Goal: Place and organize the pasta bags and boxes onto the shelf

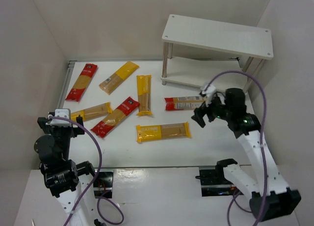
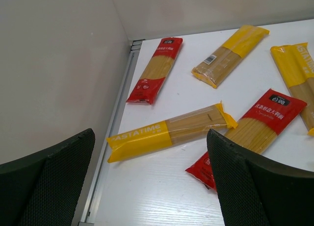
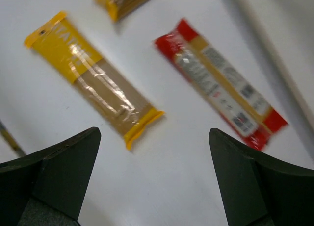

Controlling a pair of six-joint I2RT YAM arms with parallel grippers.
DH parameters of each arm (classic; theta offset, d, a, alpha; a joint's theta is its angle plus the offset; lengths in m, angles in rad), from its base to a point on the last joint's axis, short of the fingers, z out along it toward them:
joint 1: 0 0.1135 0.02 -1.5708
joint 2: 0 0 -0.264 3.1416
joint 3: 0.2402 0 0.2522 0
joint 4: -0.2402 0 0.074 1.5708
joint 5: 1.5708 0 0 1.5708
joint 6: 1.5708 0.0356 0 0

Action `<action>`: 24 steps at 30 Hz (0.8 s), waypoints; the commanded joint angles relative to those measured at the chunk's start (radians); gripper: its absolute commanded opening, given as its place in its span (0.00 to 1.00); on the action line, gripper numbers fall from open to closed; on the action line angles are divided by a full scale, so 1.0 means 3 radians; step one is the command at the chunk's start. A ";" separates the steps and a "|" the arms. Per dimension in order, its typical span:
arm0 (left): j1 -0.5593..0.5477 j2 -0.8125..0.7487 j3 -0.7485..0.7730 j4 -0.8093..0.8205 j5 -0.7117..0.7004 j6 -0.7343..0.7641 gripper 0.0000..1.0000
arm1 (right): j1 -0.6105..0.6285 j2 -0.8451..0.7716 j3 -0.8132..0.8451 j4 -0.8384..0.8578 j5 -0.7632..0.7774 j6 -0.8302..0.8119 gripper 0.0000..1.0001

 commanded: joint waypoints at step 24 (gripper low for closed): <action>0.0098 0.0234 0.0000 0.0137 -0.0215 -0.0068 1.00 | 0.2067 0.2230 -0.0263 0.0763 0.1000 -0.1845 1.00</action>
